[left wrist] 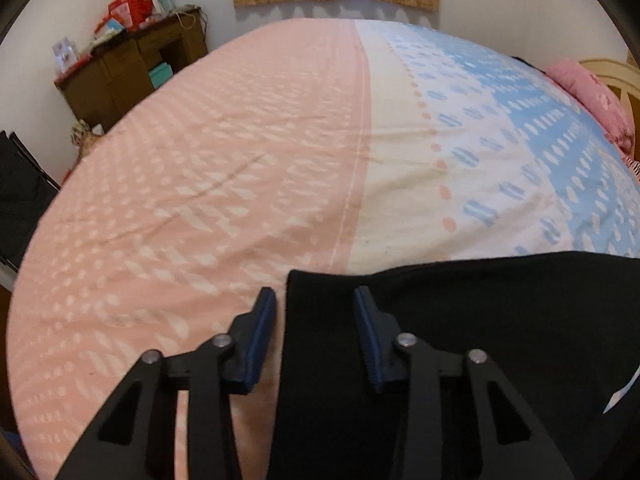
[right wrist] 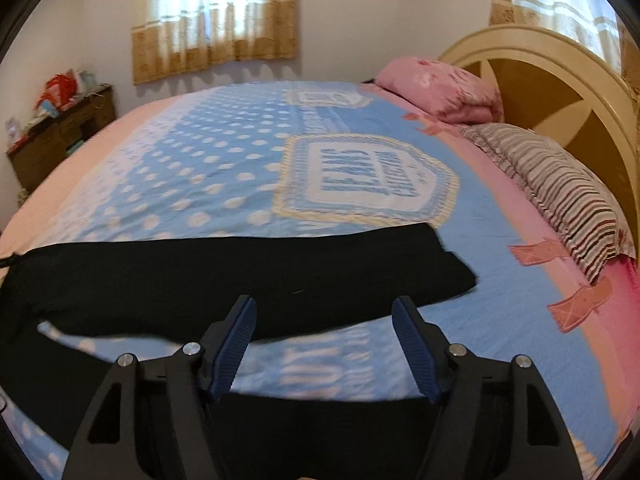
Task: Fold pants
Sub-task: 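Lower both tools onto the black pants and close them on the fabric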
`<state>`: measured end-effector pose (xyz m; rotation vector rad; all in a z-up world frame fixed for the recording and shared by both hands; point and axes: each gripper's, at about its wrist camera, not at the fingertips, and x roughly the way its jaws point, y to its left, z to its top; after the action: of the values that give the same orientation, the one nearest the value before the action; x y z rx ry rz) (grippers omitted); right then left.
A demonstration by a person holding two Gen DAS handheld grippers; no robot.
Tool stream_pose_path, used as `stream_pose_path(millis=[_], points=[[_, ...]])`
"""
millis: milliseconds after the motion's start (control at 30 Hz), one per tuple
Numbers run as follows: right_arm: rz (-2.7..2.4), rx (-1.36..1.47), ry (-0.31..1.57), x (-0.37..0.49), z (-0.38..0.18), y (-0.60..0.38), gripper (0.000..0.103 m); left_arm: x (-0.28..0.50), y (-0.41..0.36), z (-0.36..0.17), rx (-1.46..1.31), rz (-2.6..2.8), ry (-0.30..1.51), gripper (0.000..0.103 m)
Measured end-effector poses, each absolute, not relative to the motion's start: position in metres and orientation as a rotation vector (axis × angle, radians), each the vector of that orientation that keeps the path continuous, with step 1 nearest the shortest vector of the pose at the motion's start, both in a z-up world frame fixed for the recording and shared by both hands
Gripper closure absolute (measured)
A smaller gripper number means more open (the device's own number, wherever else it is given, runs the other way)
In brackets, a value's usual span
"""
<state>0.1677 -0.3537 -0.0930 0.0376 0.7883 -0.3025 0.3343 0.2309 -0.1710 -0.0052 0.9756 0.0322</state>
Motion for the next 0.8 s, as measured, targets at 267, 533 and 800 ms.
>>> stream_pose_path(millis=[267,533,800], points=[[-0.433,0.187,0.897,0.207,-0.109,-0.473,0.041,0.334,0.227,-0.169,0.032,0.031,0.943,0.091],[-0.412,0.39,0.948,0.244,-0.136,-0.569,0.041,0.339,0.224,-0.167,0.051,0.055,0.946,0.085],[-0.306,0.386,1.002,0.298,-0.159,-0.566,0.041,0.343,0.214,-0.17,0.136,0.084,0.95,0.081]])
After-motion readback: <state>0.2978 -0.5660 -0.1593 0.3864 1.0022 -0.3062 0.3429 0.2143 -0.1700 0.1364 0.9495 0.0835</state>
